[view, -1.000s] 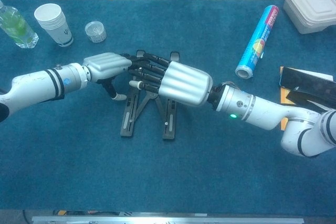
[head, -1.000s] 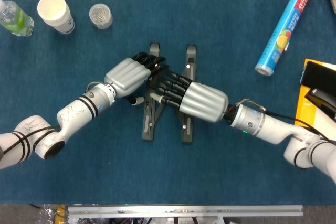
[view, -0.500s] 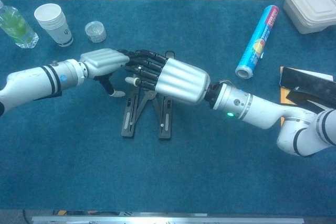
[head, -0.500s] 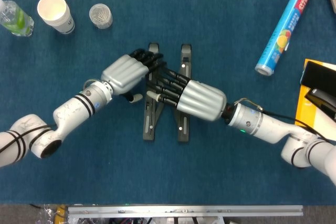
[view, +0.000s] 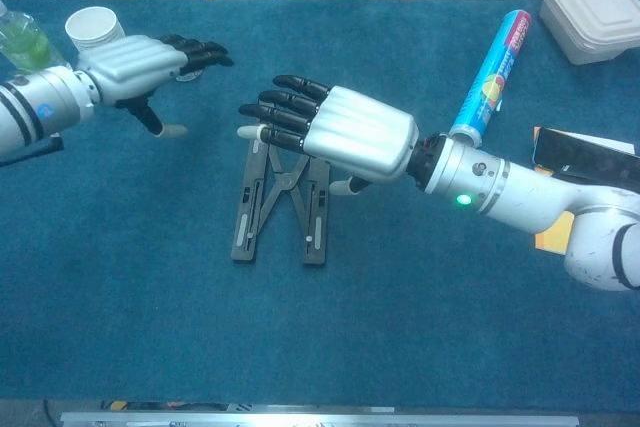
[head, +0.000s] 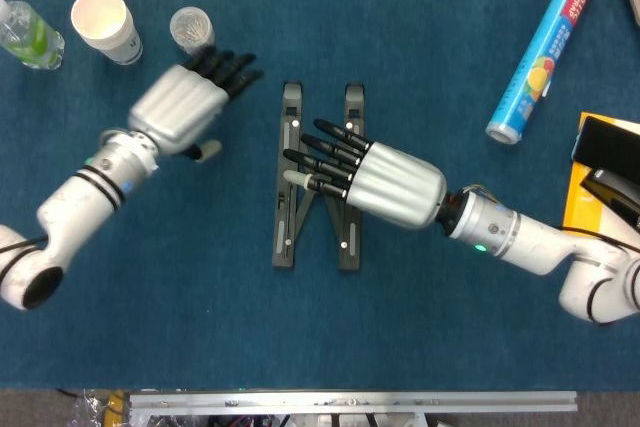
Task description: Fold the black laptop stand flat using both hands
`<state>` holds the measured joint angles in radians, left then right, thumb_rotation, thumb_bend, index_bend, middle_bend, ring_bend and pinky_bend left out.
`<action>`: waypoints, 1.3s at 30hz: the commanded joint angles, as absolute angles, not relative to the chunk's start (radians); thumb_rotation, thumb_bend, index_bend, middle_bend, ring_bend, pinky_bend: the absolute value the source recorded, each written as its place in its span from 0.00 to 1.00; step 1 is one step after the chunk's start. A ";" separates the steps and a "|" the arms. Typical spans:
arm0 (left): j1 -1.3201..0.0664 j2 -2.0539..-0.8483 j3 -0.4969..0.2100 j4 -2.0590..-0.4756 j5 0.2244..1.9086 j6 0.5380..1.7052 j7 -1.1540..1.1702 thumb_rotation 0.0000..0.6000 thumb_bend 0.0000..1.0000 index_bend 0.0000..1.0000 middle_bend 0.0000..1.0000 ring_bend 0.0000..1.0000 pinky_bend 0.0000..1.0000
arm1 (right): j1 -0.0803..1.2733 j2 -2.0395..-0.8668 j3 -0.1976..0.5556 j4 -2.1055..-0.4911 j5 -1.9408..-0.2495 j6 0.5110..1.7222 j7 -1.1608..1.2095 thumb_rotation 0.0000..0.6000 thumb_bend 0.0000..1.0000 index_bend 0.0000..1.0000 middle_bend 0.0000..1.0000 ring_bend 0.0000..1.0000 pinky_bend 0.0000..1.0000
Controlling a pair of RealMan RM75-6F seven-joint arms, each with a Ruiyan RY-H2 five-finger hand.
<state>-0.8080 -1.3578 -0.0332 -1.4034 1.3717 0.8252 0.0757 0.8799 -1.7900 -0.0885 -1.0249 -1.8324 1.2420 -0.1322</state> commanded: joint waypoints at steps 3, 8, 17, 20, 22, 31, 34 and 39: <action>-0.758 -1.279 -0.053 -1.473 1.320 0.891 0.119 1.00 0.25 0.00 0.00 0.00 0.04 | 0.966 -1.638 -0.048 -1.247 -1.742 1.018 -0.068 1.00 0.00 0.00 0.00 0.00 0.01; -0.719 -1.217 -0.058 -1.524 1.308 0.937 0.114 1.00 0.25 0.00 0.00 0.00 0.04 | 1.026 -1.604 -0.026 -1.301 -1.690 0.869 -0.031 1.00 0.00 0.00 0.00 0.00 0.01; -0.671 -1.163 -0.065 -1.562 1.300 0.973 0.071 1.00 0.25 0.00 0.00 0.00 0.04 | 1.142 -1.610 0.007 -1.291 -1.677 0.695 -0.015 1.00 0.00 0.00 0.00 0.00 0.01; -0.661 -1.153 -0.068 -1.569 1.299 0.977 0.051 1.00 0.25 0.00 0.00 0.00 0.04 | 1.174 -1.614 0.007 -1.289 -1.683 0.655 -0.013 1.00 0.00 0.00 0.00 0.00 0.01; -0.654 -1.148 -0.072 -1.571 1.299 0.981 0.038 1.00 0.25 0.00 0.00 0.00 0.04 | 1.191 -1.614 -0.002 -1.291 -1.692 0.632 -0.020 1.00 0.00 0.00 0.00 0.00 0.01; -0.634 -1.144 -0.076 -1.568 1.311 0.990 0.010 1.00 0.25 0.00 0.00 0.00 0.04 | 1.212 -1.635 -0.042 -1.271 -1.700 0.580 -0.033 1.00 0.00 0.00 0.00 0.00 0.01; -0.629 -1.145 -0.078 -1.567 1.312 0.991 0.004 1.00 0.25 0.00 0.00 0.00 0.04 | 1.217 -1.642 -0.047 -1.261 -1.702 0.577 -0.032 1.00 0.00 0.00 0.00 0.00 0.01; -0.625 -1.148 -0.083 -1.564 1.313 0.991 -0.003 1.00 0.25 0.00 0.00 0.00 0.04 | 1.224 -1.658 -0.050 -1.238 -1.698 0.570 -0.024 1.00 0.00 0.00 0.00 0.00 0.01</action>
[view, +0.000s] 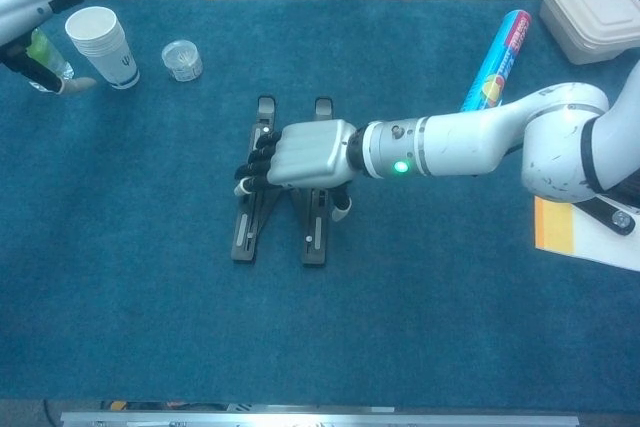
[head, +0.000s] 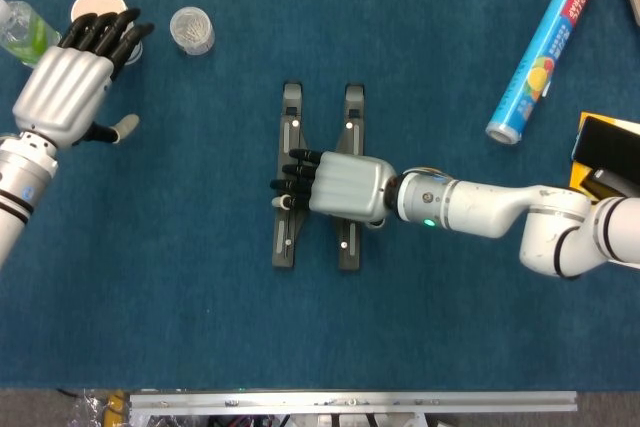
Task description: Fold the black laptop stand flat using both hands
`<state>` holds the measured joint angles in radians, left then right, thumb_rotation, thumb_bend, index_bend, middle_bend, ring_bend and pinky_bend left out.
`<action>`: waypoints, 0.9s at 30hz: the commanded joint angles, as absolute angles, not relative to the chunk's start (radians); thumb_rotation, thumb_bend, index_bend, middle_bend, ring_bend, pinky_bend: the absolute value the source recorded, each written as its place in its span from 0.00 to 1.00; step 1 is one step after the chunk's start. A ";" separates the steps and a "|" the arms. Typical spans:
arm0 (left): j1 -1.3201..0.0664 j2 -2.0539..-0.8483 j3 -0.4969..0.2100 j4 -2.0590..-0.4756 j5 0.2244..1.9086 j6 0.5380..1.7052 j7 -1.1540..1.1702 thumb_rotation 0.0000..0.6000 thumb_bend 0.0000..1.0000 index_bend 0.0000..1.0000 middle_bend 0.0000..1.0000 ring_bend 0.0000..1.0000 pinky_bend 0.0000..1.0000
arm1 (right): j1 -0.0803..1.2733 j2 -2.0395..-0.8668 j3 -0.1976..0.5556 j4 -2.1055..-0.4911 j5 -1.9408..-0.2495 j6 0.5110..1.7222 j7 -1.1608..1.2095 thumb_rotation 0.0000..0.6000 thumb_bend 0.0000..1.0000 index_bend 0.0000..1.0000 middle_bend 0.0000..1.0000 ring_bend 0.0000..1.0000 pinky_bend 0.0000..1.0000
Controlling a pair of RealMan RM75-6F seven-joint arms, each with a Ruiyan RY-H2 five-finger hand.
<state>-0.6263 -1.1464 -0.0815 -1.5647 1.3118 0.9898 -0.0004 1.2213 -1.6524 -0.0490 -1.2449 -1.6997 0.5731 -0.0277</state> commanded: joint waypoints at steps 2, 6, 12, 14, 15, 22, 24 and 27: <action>-0.624 -1.149 -0.085 -1.562 1.316 0.990 -0.006 1.00 0.25 0.00 0.00 0.00 0.03 | 1.228 -1.668 -0.051 -1.226 -1.695 0.565 -0.018 1.00 0.00 0.00 0.00 0.00 0.01; -0.620 -1.148 -0.089 -1.559 1.318 0.992 -0.013 1.00 0.25 0.00 0.00 0.00 0.01 | 1.235 -1.690 -0.053 -1.202 -1.691 0.557 -0.006 1.00 0.00 0.00 0.00 0.00 0.01; -0.613 -1.149 -0.090 -1.549 1.320 0.991 -0.026 1.00 0.25 0.00 0.00 0.00 0.01 | 1.246 -1.714 -0.052 -1.172 -1.684 0.545 0.003 1.00 0.00 0.00 0.00 0.00 0.01; -0.612 -1.151 -0.091 -1.545 1.322 0.990 -0.032 1.00 0.25 0.00 0.00 0.00 0.01 | 1.247 -1.719 -0.048 -1.167 -1.677 0.543 0.007 1.00 0.00 0.00 0.00 0.00 0.01; -0.611 -1.152 -0.092 -1.543 1.324 0.990 -0.034 1.00 0.25 0.00 0.00 0.00 0.01 | 1.247 -1.722 -0.047 -1.166 -1.673 0.542 0.008 1.00 0.00 0.00 0.01 0.00 0.01; -0.609 -1.153 -0.093 -1.538 1.337 0.991 -0.046 1.00 0.25 0.00 0.00 0.00 0.01 | 1.241 -1.733 -0.040 -1.157 -1.659 0.556 0.014 1.00 0.00 0.00 0.22 0.00 0.01; -0.607 -1.154 -0.094 -1.537 1.339 0.992 -0.050 1.00 0.25 0.00 0.00 0.00 0.01 | 1.241 -1.738 -0.038 -1.153 -1.654 0.555 0.016 1.00 0.00 0.00 0.30 0.00 0.01; -0.606 -1.156 -0.094 -1.534 1.342 0.990 -0.053 1.00 0.25 0.00 0.00 0.00 0.01 | 1.240 -1.744 -0.034 -1.149 -1.652 0.563 0.022 1.00 0.00 0.00 0.36 0.03 0.01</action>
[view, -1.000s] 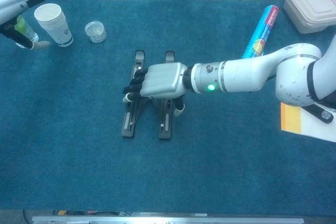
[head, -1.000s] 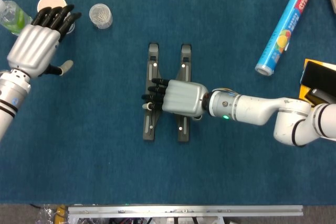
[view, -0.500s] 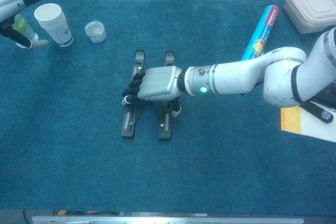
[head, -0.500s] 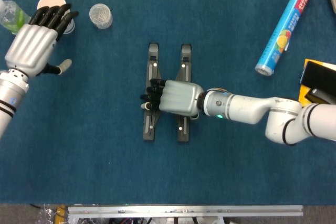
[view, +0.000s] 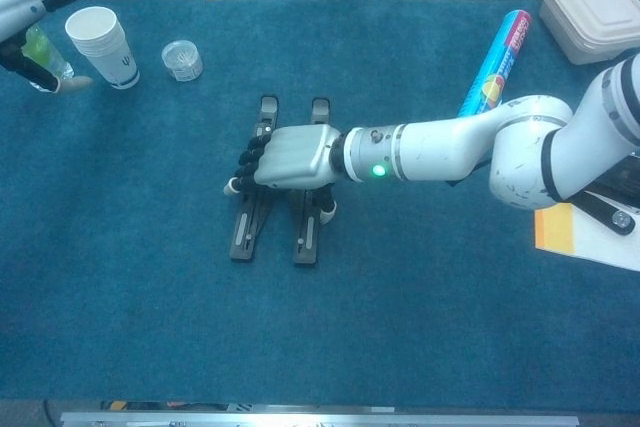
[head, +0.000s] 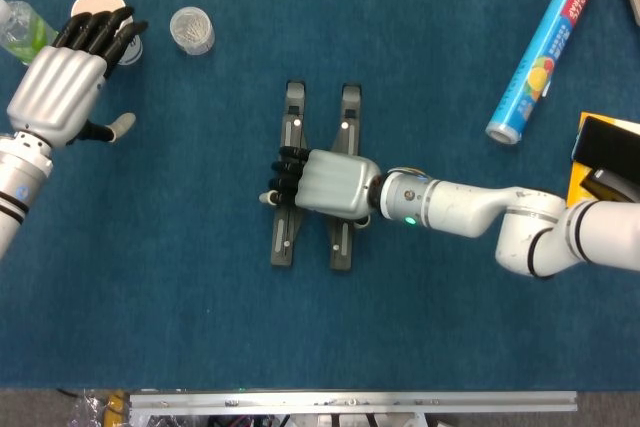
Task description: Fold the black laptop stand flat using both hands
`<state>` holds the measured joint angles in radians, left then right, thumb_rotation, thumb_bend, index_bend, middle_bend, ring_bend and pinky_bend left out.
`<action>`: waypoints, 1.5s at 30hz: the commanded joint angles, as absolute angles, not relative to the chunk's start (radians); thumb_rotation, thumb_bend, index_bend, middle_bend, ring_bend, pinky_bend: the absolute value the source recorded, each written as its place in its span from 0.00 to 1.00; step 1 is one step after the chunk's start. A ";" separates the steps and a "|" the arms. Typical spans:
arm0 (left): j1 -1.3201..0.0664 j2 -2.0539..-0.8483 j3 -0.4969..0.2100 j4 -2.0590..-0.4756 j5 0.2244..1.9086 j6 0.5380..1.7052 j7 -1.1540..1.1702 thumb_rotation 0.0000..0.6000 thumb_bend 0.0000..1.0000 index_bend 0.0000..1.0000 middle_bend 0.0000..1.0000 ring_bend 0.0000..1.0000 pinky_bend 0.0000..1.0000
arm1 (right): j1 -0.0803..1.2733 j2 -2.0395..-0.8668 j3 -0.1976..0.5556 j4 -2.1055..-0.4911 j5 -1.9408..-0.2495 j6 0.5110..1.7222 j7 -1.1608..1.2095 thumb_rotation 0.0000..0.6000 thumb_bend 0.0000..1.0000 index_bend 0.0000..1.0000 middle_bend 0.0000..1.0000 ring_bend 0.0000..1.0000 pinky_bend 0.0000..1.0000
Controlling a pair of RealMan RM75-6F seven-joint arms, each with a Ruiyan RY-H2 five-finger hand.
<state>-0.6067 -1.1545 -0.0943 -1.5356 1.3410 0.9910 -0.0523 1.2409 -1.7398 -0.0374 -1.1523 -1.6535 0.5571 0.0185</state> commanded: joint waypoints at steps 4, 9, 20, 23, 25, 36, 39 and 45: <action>-0.605 -1.160 -0.094 -1.529 1.344 0.986 -0.057 1.00 0.25 0.00 0.00 0.00 0.01 | 1.238 -1.753 -0.029 -1.137 -1.650 0.578 0.027 1.00 0.01 0.00 0.44 0.10 0.01; -0.605 -1.169 -0.093 -1.519 1.350 0.983 -0.066 1.00 0.25 0.00 0.00 0.00 0.01 | 1.231 -1.769 -0.027 -1.116 -1.655 0.608 0.039 1.00 0.03 0.04 0.53 0.18 0.02; -0.607 -1.179 -0.093 -1.508 1.360 0.975 -0.080 1.00 0.25 0.00 0.00 0.00 0.01 | 1.221 -1.798 -0.036 -1.069 -1.676 0.656 0.054 1.00 0.05 0.10 0.63 0.28 0.03; -0.608 -1.178 -0.095 -1.507 1.362 0.976 -0.079 1.00 0.25 0.00 0.00 0.00 0.01 | 1.224 -1.789 -0.041 -1.085 -1.677 0.650 0.058 1.00 0.05 0.08 0.49 0.20 0.03; -0.608 -1.176 -0.098 -1.508 1.363 0.982 -0.074 1.00 0.25 0.00 0.00 0.00 0.01 | 1.222 -1.779 -0.038 -1.100 -1.671 0.646 0.049 1.00 0.05 0.02 0.34 0.11 0.03; -0.595 -1.160 -0.094 -1.525 1.375 1.011 -0.028 1.00 0.25 0.00 0.00 0.00 0.01 | 1.085 -1.685 0.047 -1.269 -1.518 0.775 -0.204 1.00 0.05 0.00 0.02 0.00 0.04; -0.573 -1.150 -0.084 -1.527 1.376 1.036 -0.013 1.00 0.25 0.00 0.00 0.00 0.01 | 1.010 -1.629 0.070 -1.351 -1.448 0.863 -0.309 1.00 0.05 0.00 0.01 0.00 0.04; -0.513 -1.147 -0.078 -1.508 1.372 1.121 -0.010 1.00 0.25 0.00 0.00 0.00 0.01 | 0.844 -1.494 0.073 -1.523 -1.336 1.055 -0.462 1.00 0.05 0.00 0.06 0.00 0.04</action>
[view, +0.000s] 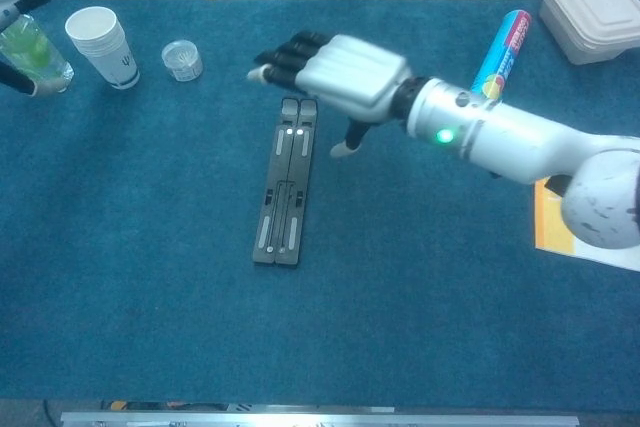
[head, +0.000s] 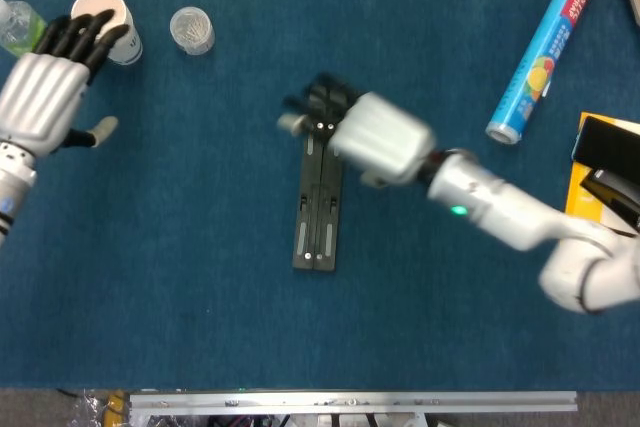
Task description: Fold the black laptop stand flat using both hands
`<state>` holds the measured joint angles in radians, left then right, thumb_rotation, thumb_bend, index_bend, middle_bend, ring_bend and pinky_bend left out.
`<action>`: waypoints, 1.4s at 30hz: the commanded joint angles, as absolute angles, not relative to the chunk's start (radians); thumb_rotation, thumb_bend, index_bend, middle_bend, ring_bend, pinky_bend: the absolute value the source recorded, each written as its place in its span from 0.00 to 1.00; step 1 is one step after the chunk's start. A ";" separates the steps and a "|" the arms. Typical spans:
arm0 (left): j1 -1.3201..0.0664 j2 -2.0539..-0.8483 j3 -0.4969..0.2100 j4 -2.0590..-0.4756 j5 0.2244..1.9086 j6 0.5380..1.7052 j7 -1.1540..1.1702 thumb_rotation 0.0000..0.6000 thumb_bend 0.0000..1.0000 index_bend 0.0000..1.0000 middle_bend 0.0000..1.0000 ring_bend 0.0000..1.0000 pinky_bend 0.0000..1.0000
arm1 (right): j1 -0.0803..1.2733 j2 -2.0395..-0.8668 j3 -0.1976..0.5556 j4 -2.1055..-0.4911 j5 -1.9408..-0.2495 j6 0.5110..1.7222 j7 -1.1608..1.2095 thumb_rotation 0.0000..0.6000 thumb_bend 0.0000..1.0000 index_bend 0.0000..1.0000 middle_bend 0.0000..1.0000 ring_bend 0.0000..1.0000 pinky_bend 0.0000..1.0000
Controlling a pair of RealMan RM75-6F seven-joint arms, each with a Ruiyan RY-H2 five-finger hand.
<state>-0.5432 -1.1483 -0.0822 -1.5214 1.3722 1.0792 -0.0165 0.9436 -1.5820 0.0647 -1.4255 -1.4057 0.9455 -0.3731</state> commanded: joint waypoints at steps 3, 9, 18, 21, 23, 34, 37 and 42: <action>-0.478 -1.148 -0.075 -1.486 1.372 1.175 0.004 1.00 0.25 0.00 0.00 0.00 0.01 | 0.760 -1.428 0.056 -1.588 -1.311 1.149 -0.484 1.00 0.05 0.00 0.12 0.00 0.04; -0.421 -1.140 -0.064 -1.464 1.360 1.230 0.013 1.00 0.25 0.00 0.00 0.00 0.01 | 0.604 -1.326 0.020 -1.668 -1.272 1.309 -0.511 1.00 0.08 0.05 0.19 0.01 0.04; -0.327 -1.146 -0.051 -1.469 1.383 1.368 0.070 1.00 0.25 0.00 0.00 0.00 0.01 | 0.417 -1.236 -0.018 -1.721 -1.264 1.480 -0.475 1.00 0.09 0.07 0.20 0.01 0.04; -0.292 -1.153 -0.033 -1.469 1.409 1.414 0.080 1.00 0.25 0.00 0.00 0.00 0.01 | 0.363 -1.236 -0.036 -1.709 -1.284 1.526 -0.467 1.00 0.09 0.07 0.20 0.01 0.04; -0.265 -1.155 -0.022 -1.472 1.417 1.441 0.093 1.00 0.25 0.00 0.00 0.00 0.01 | 0.327 -1.241 -0.046 -1.696 -1.303 1.560 -0.457 1.00 0.09 0.07 0.20 0.01 0.04; -0.200 -1.117 -0.020 -1.529 1.416 1.484 0.089 1.00 0.25 0.00 0.00 0.00 0.01 | 0.232 -1.229 -0.030 -1.661 -1.338 1.611 -0.401 1.00 0.09 0.07 0.20 0.01 0.04; -0.193 -1.110 -0.023 -1.538 1.415 1.480 0.083 1.00 0.25 0.00 0.00 0.00 0.01 | 0.221 -1.229 -0.022 -1.658 -1.357 1.613 -0.398 1.00 0.09 0.07 0.20 0.01 0.04; -0.188 -1.104 -0.027 -1.550 1.405 1.461 0.082 1.00 0.25 0.00 0.00 0.00 0.01 | 0.208 -1.232 -0.009 -1.655 -1.376 1.610 -0.397 1.00 0.09 0.07 0.20 0.01 0.04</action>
